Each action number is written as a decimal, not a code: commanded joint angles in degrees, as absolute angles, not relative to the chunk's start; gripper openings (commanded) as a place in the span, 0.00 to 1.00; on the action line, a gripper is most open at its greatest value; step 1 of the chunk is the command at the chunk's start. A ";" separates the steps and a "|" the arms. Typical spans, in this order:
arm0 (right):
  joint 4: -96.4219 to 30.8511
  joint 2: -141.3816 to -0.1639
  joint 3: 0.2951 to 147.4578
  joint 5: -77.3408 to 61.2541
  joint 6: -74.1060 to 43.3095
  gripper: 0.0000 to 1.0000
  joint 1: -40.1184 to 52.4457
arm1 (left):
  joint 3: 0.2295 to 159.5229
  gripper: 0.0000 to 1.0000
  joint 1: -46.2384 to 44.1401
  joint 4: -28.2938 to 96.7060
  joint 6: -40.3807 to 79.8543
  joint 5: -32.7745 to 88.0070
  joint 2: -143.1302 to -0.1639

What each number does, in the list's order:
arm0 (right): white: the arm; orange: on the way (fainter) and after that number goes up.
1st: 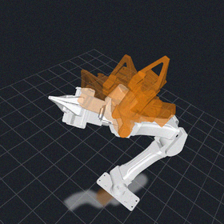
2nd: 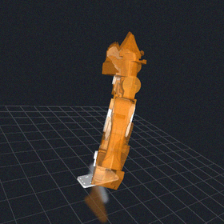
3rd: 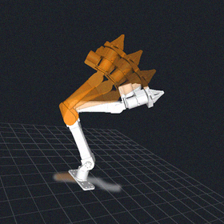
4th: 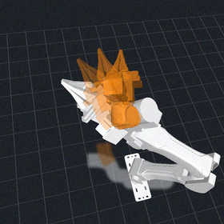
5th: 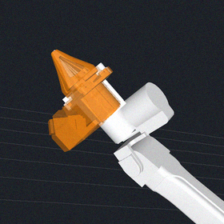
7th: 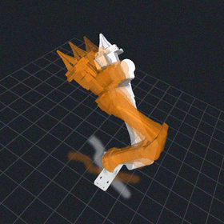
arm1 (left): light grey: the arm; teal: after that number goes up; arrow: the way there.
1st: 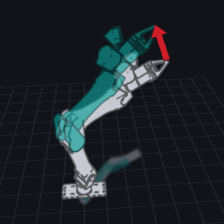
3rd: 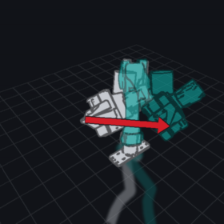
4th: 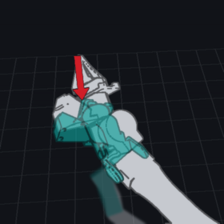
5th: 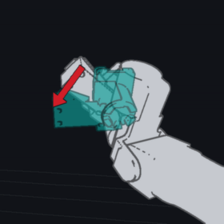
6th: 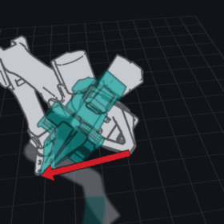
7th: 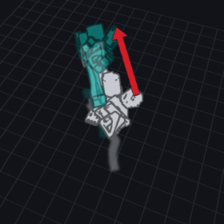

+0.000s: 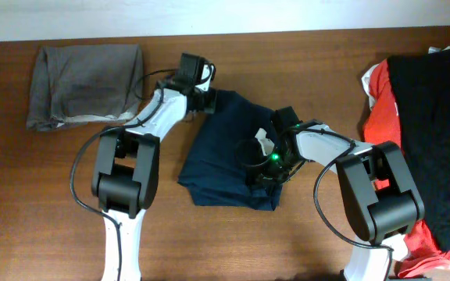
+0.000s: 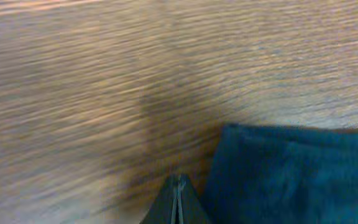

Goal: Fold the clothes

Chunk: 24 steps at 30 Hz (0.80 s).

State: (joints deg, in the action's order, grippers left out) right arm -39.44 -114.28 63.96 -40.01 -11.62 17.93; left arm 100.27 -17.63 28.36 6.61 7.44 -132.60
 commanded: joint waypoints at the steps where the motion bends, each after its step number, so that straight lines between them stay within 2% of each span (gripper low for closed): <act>1: -40.10 -116.29 63.44 -33.89 -10.98 0.04 18.31 | 107.59 0.01 -16.23 33.61 5.91 7.38 -122.10; 3: -40.16 -116.07 63.83 -35.66 -10.66 0.04 18.31 | 107.68 0.01 -16.29 37.52 5.87 18.15 -119.09; 6: -40.32 -116.07 63.81 -39.86 -7.51 0.04 18.33 | 106.96 0.01 -16.40 38.17 2.52 36.38 -126.91; 9: -40.29 -116.09 63.81 -39.81 -7.51 0.05 18.33 | 106.96 0.01 -16.73 37.91 2.52 40.38 -137.86; 12: -40.62 -116.09 63.75 -37.85 -7.51 0.04 18.37 | 106.96 0.00 -16.71 34.74 2.52 39.16 -144.62; 14: -41.43 -116.09 63.75 -37.71 -7.51 0.04 18.37 | 107.44 0.00 -16.47 34.68 2.48 25.54 -144.73; 15: -41.67 -115.94 63.88 -38.00 -6.50 0.04 18.26 | 108.20 0.00 -16.03 34.85 2.50 25.04 -143.68; 16: -44.10 -114.56 65.56 -43.48 3.22 0.06 17.54 | 110.19 0.01 -15.18 35.97 2.50 25.23 -140.40; 17: -49.06 -112.79 69.08 -45.08 7.35 0.08 16.47 | 111.98 0.01 -14.50 36.67 2.46 24.99 -136.81; 20: -62.41 -105.97 84.79 -44.80 7.70 0.04 9.72 | 114.85 0.01 -13.37 38.48 3.68 21.52 -121.56; 22: -63.24 -105.19 87.61 -44.84 7.42 0.04 6.07 | 114.85 0.01 -13.37 43.00 3.81 21.87 -118.69; 24: -58.92 -106.78 84.58 -44.36 7.46 0.04 4.86 | 113.03 0.01 -14.04 50.06 3.73 26.92 -121.62</act>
State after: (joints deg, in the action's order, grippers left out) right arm -62.13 -104.73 87.42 -43.83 6.48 5.02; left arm 115.74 -13.13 45.25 3.90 23.53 -116.42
